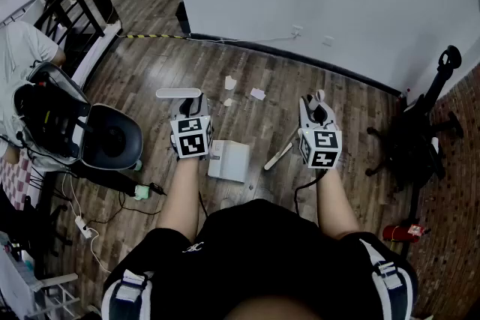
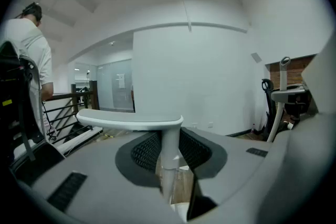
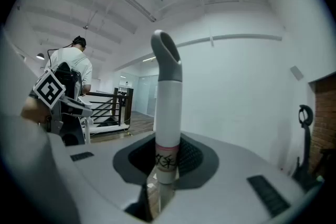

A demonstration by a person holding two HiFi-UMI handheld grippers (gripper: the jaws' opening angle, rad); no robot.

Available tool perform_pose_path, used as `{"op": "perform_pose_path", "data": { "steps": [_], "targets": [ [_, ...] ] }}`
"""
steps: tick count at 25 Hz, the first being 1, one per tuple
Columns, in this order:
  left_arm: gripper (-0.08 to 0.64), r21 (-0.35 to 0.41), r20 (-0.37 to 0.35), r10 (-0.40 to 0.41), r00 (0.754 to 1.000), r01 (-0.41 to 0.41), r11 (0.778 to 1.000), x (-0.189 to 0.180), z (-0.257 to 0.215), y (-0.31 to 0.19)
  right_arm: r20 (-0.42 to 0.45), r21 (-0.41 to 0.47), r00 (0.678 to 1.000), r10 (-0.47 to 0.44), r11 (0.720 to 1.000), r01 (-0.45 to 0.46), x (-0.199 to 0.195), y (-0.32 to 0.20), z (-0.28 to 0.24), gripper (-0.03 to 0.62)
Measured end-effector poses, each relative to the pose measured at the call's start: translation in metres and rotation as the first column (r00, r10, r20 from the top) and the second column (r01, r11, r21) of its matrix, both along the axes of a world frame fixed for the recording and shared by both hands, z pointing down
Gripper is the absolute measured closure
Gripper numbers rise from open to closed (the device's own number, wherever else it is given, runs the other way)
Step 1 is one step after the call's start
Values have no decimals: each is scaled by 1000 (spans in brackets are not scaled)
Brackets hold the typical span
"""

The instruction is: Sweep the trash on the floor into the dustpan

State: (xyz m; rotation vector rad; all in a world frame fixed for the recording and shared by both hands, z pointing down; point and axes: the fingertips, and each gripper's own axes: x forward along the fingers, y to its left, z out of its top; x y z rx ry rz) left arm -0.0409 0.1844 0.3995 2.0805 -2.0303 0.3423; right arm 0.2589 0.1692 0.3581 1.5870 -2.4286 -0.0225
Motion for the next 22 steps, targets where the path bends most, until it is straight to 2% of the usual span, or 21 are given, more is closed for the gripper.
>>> {"op": "perform_pose_path", "data": {
  "steps": [5, 15, 22],
  "targets": [
    [454, 1, -11, 9, 1000, -9, 1000, 3, 0, 2, 5, 11, 1000, 5, 1000, -5, 6, 0, -1, 517],
    [454, -7, 13, 39, 999, -39, 999, 11, 5, -8, 41, -13, 999, 30, 999, -30, 15, -12, 5, 517],
    [454, -16, 7, 29, 1000, -29, 999, -10, 12, -16, 25, -17, 999, 35, 999, -34, 2, -19, 8, 517]
  ]
}}
